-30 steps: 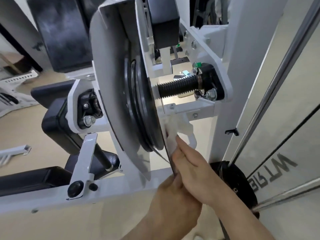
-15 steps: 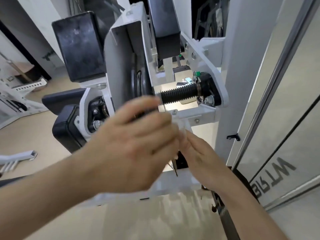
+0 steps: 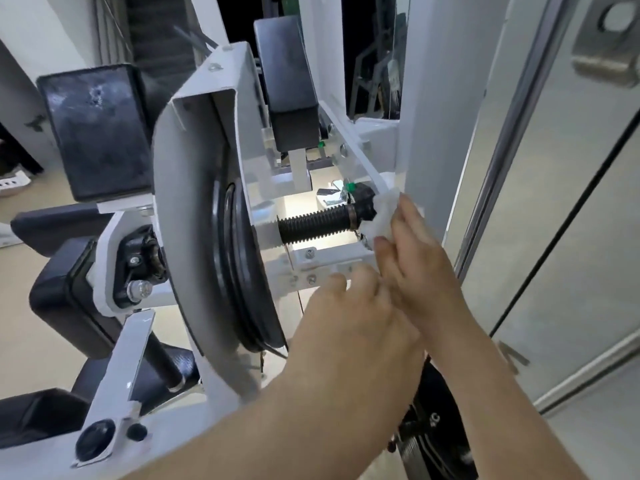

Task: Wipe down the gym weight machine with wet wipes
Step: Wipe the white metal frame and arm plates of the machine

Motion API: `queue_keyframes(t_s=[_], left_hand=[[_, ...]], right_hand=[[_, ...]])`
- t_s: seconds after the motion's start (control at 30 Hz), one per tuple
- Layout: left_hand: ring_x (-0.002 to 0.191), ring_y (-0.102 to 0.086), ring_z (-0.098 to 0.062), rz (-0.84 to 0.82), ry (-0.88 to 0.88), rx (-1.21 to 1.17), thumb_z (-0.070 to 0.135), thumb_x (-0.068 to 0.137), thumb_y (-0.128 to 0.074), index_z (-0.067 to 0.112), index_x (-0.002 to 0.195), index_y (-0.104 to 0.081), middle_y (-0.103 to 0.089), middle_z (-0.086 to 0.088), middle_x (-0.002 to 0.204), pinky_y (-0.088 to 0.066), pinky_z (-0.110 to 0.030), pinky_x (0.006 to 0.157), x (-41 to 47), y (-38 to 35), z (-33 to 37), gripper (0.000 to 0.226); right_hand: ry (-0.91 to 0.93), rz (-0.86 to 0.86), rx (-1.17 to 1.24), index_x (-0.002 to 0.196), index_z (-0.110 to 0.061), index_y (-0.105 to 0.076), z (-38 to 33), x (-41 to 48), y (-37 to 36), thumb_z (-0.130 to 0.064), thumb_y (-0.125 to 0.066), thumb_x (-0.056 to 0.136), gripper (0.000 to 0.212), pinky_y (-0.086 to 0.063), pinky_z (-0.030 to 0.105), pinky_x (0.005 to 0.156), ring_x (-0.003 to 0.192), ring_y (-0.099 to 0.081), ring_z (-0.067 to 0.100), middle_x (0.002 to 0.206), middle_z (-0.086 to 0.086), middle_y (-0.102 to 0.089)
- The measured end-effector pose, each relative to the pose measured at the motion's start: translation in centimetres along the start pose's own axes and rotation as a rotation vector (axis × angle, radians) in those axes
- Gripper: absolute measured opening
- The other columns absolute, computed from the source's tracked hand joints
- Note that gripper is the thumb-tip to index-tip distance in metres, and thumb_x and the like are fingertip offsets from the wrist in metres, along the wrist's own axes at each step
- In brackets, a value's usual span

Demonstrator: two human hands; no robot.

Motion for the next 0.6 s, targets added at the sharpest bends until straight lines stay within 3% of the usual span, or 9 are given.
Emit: queue_keyframes(t_s=[0.03,0.1,0.2,0.27,0.37,0.4,0.47,0.53,0.6], left_hand=[[0.085,-0.025,-0.027,0.022,0.035,-0.050,0.003,0.079,-0.014,0.009,0.090,-0.054,-0.034,-0.015,0.080,-0.027,-0.038,0.074,0.5,-0.7,0.0,0.042],[0.102,-0.041,-0.030,0.155,0.166,-0.152,0.005,0.068,0.001,0.003,0.102,-0.062,-0.051,-0.016,0.096,-0.043,-0.038,0.083,1.3,-1.1,-1.1,0.071],[0.126,-0.042,-0.029,0.361,0.410,-0.429,0.006,0.065,-0.025,-0.001,0.117,-0.061,-0.056,-0.019,0.132,-0.053,-0.036,0.094,1.5,-2.2,-2.6,0.064],[0.134,-0.036,-0.025,0.481,0.479,-0.648,0.012,0.064,-0.040,0.004,0.117,-0.057,-0.045,-0.014,0.144,-0.053,-0.034,0.093,1.6,-2.8,-2.5,0.056],[0.129,-0.043,-0.020,0.680,0.503,-0.823,0.013,0.069,-0.040,0.013,0.102,-0.051,-0.043,-0.004,0.141,-0.051,-0.027,0.081,1.7,-2.8,-2.5,0.035],[0.128,-0.044,-0.020,0.733,0.513,-0.869,0.013,0.070,-0.039,0.014,0.104,-0.049,-0.043,-0.002,0.141,-0.050,-0.028,0.082,1.9,-2.7,-2.8,0.035],[0.130,-0.045,-0.022,0.795,0.538,-0.934,0.005,0.069,-0.044,0.015,0.115,-0.046,-0.040,-0.001,0.147,-0.050,-0.036,0.091,2.6,-2.7,-3.5,0.047],[0.133,-0.044,-0.025,0.811,0.531,-0.967,-0.002,0.071,-0.049,0.011,0.135,-0.040,-0.038,-0.003,0.150,-0.047,-0.044,0.099,3.8,-2.7,-4.2,0.066],[0.137,-0.041,-0.024,0.837,0.514,-0.963,0.001,0.079,-0.050,0.008,0.145,-0.035,-0.040,-0.007,0.151,-0.043,-0.045,0.105,4.9,-2.4,-5.1,0.068]], right_hand=[[0.007,-0.037,-0.067,0.142,-0.007,-0.044,0.1,0.9,-0.6,-0.024,-0.038,0.104,0.042,-0.031,0.016,0.087,0.132,-0.042,0.022,0.160,0.004,-0.025],[0.055,-0.056,-0.140,0.134,-0.007,-0.049,-0.2,3.4,-0.9,-0.022,-0.038,0.104,0.035,-0.041,0.031,0.086,0.125,-0.049,0.031,0.159,0.003,-0.028],[0.106,-0.168,-0.163,0.106,-0.012,-0.053,-1.2,6.9,-1.2,-0.020,-0.039,0.102,0.017,-0.045,0.040,0.094,0.126,-0.049,0.027,0.153,-0.001,-0.037],[0.134,-0.231,-0.199,0.099,-0.014,-0.053,-1.4,6.8,-1.1,-0.021,-0.039,0.101,0.016,-0.045,0.038,0.094,0.125,-0.051,0.024,0.153,-0.007,-0.037],[0.117,-0.210,-0.082,0.107,-0.016,-0.067,-1.3,3.9,1.0,-0.025,-0.041,0.101,0.028,-0.044,0.024,0.089,0.111,-0.056,0.004,0.153,-0.022,-0.034],[0.095,-0.206,-0.027,0.108,-0.018,-0.068,-1.2,3.5,1.4,-0.027,-0.042,0.101,0.029,-0.042,0.016,0.079,0.096,-0.058,-0.002,0.146,-0.022,-0.043],[0.038,-0.213,0.027,0.108,-0.021,-0.067,-1.0,4.9,1.1,-0.030,-0.041,0.103,0.028,-0.038,0.010,0.065,0.074,-0.055,0.001,0.108,-0.020,-0.064],[0.026,-0.242,0.008,0.101,-0.022,-0.064,-0.8,8.0,-0.1,-0.026,-0.041,0.104,0.023,-0.037,0.010,0.068,0.079,-0.051,0.003,0.087,-0.017,-0.061],[0.035,-0.319,-0.045,0.116,-0.018,-0.063,-0.7,10.6,-1.7,-0.019,-0.043,0.103,0.024,-0.038,0.017,0.084,0.097,-0.047,0.006,0.107,-0.011,-0.062]])
Point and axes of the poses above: each hand's wrist, its own x-axis towards the middle knuckle, its own y-axis out of the back of the hand, z = x × y, the point moved 8 cm from there along x, towards the middle knuckle
